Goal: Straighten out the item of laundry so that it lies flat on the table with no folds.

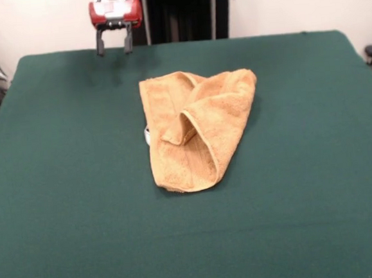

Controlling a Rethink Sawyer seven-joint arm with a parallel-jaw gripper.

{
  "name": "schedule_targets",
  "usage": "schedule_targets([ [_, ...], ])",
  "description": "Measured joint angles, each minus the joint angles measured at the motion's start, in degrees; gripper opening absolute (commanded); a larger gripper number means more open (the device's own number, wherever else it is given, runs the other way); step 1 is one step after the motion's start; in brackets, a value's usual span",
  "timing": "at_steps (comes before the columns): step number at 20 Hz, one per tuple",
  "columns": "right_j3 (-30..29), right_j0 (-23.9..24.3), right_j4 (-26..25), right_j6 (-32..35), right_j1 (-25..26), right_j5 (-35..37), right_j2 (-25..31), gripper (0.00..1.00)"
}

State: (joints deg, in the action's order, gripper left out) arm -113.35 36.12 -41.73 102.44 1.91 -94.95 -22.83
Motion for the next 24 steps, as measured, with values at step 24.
schedule_targets([
  [24, 2.2, 0.4, 2.3, 0.0, 3.5, -7.5, -0.3, 1.0],
])
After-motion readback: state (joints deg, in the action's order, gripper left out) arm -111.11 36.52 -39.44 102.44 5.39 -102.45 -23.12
